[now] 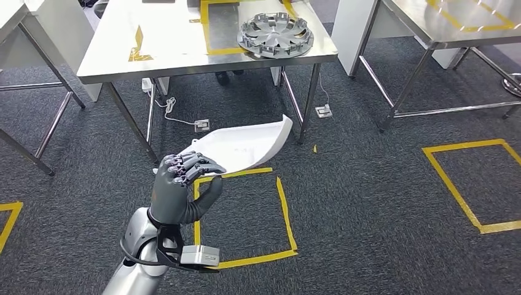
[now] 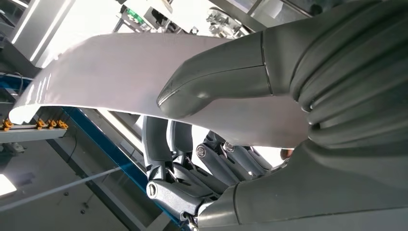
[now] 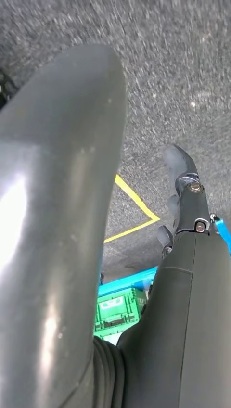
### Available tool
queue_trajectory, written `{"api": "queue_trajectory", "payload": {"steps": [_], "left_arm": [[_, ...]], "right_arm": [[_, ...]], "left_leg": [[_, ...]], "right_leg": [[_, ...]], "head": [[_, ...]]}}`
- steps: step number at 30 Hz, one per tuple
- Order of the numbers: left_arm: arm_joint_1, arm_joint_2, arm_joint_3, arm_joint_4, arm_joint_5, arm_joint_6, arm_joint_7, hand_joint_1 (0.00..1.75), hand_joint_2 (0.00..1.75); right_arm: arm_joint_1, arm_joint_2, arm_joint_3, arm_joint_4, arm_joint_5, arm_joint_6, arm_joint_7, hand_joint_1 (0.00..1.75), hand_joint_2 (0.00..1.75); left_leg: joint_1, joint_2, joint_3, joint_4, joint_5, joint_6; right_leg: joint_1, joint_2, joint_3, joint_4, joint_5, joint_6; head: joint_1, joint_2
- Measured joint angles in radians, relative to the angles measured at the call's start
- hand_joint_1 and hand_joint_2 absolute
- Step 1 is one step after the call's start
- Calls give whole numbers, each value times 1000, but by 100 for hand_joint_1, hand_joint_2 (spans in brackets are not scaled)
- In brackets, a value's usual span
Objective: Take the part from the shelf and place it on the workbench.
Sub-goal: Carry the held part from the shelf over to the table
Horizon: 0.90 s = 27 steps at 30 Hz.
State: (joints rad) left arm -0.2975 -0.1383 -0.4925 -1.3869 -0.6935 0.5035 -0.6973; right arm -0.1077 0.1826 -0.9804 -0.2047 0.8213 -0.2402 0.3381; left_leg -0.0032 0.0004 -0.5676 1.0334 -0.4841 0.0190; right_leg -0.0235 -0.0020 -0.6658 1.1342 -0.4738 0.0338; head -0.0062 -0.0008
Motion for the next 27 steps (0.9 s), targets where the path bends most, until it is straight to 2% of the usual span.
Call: {"api": "queue_trajectory", "payload": {"steps": [1,2,5,7,8,10,11,12,13,15,16,17,20,22,24,26,27], "left_arm": [[-1,0,0,0,0,0,0,175,175],[-1,0,0,0,0,-1,0,175,175],[-1,0,1,-1,0,-1,0,175,175],[-2,1,4,-2,0,-1,0,175,175],[-2,1,6,-2,0,-1,0,175,175],[0,4,8,-1,0,-1,0,175,175],[2,5,9,0,0,-1,0,175,175],[3,6,9,2,0,-1,0,175,175],[3,7,9,2,0,-1,0,175,175],[2,8,10,3,0,-1,0,175,175],[2,8,11,3,0,-1,0,175,175],[1,9,12,2,-1,-1,0,175,175],[0,11,15,2,-7,1,3,175,175],[-4,12,16,1,-10,2,4,175,175],[-10,12,17,1,-10,-1,5,175,175],[-13,12,17,6,-10,-7,5,175,175],[-13,12,17,10,-10,-11,5,175,175]], "right_arm": [[-1,0,0,0,0,0,-1,0,0],[-2,0,0,0,1,0,-3,0,0],[-2,1,0,0,1,1,-5,0,0],[-3,3,0,0,2,1,-4,0,0],[-3,3,0,0,2,1,-4,0,0],[-2,3,0,0,2,1,-5,0,0],[-2,3,0,0,2,1,-5,0,0],[-1,3,0,0,2,1,-4,0,0],[-1,3,0,0,1,2,-4,0,0],[-1,4,0,0,0,3,-3,0,0],[-2,4,0,0,-1,4,-4,0,0],[-2,4,0,0,-1,4,-5,0,0],[-1,4,0,0,2,6,-4,0,0],[-2,5,0,0,4,7,2,0,0],[-2,5,0,0,4,8,2,0,0],[1,5,0,0,2,6,0,0,0],[4,5,-1,0,2,6,0,0,0]], "left_leg": [[-2,0,3,3,-6,-5],[-4,1,4,5,-11,-10],[-5,1,10,2,-19,-26],[-3,1,-3,39,-41,-38],[-1,1,-27,87,-63,-43],[2,0,-102,221,-111,-50],[4,0,-135,270,-118,-52],[5,0,-151,282,-104,-52],[6,0,-147,254,-71,-52],[6,-1,-97,126,13,-46],[4,-2,-70,66,35,-42],[2,-3,-52,25,41,-36],[0,-9,-33,-11,22,-9],[1,-9,-9,-18,16,6],[0,-7,11,-19,6,15],[-3,-7,26,-18,-9,17],[-3,-7,36,-18,-18,16]], "right_leg": [[2,-4,24,-51,19,-5],[4,-6,38,-77,23,-10],[5,-3,46,-87,17,-27],[0,-1,56,-92,14,-40],[-1,-1,61,-93,11,-46],[-1,0,69,-93,3,-52],[-1,2,73,-93,0,-52],[-1,4,78,-93,-5,-51],[-1,6,85,-93,-9,-49],[-2,10,101,-93,-21,-42],[-1,12,105,-92,-26,-37],[-1,13,108,-95,-32,-30],[-1,12,113,-90,-23,-7],[-3,9,101,-53,-32,2],[-2,7,43,42,-69,7],[-1,7,-39,144,-106,10],[-1,7,-67,161,-109,10]], "head": [[0,0],[-1,0],[-1,0],[-4,0],[-6,0],[-7,0],[-7,0],[-7,0],[-7,0],[-7,0],[-7,0],[-7,0],[-5,0],[-2,0],[-1,0],[1,0],[1,0]]}}
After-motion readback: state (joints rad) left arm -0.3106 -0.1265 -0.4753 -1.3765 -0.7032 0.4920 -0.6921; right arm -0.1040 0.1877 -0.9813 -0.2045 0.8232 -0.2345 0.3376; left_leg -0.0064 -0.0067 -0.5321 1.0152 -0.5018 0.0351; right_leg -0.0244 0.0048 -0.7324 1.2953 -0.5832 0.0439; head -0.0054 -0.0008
